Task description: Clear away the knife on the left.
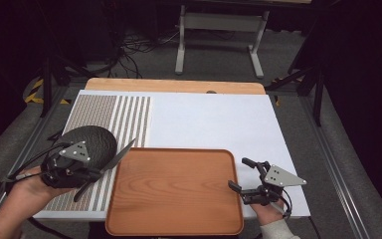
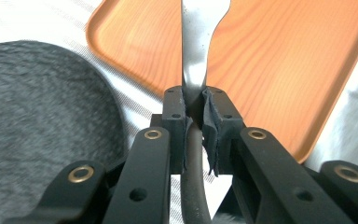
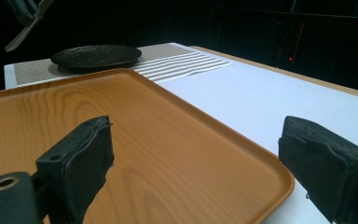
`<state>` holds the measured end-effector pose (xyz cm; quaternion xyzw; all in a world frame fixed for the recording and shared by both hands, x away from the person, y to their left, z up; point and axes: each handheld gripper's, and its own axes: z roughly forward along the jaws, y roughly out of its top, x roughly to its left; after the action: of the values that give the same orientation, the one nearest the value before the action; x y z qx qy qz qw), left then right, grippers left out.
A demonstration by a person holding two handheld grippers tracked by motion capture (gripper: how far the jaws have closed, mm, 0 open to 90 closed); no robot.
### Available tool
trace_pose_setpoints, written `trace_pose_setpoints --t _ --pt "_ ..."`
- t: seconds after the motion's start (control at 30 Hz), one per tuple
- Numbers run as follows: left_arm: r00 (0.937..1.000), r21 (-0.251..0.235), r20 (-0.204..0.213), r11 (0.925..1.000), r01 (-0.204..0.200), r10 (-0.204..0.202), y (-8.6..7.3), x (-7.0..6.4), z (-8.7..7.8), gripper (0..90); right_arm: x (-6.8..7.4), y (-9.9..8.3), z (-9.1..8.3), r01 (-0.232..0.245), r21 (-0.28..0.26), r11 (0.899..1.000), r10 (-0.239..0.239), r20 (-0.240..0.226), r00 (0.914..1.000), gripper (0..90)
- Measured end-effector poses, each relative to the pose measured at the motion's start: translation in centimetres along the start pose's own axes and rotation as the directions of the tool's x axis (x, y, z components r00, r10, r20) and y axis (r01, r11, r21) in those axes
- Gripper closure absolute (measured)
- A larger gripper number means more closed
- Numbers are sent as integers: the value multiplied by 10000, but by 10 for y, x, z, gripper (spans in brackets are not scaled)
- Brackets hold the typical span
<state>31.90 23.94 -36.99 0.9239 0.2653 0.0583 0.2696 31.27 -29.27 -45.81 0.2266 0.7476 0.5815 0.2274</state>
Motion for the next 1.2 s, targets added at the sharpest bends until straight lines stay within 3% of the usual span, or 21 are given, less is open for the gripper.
trace_pose_setpoints --t 0.27,0.4,0.57,0.87,1.2 --pt "9962 -823 574 9942 696 -650 10 -10 17 801 -1 0 -1 20 -1 10000 -20 -15 10000 103" --pt "9949 -892 602 9922 866 -814 13 -14 23 801 -1 0 -2 34 -5 10000 -34 -2 10000 103" --pt "9879 -936 791 9857 1405 -1333 17 -20 32 801 -1 -1 -2 4 -2 10000 -4 15 10000 103" --pt "9877 -832 846 9869 1383 -1313 24 -30 45 801 -1 -1 0 30 19 10000 -30 -72 10000 103" --pt "9824 -485 1003 9855 1629 -1574 29 -38 61 800 -1 -1 -1 45 -7 10000 -46 -80 10000 103"
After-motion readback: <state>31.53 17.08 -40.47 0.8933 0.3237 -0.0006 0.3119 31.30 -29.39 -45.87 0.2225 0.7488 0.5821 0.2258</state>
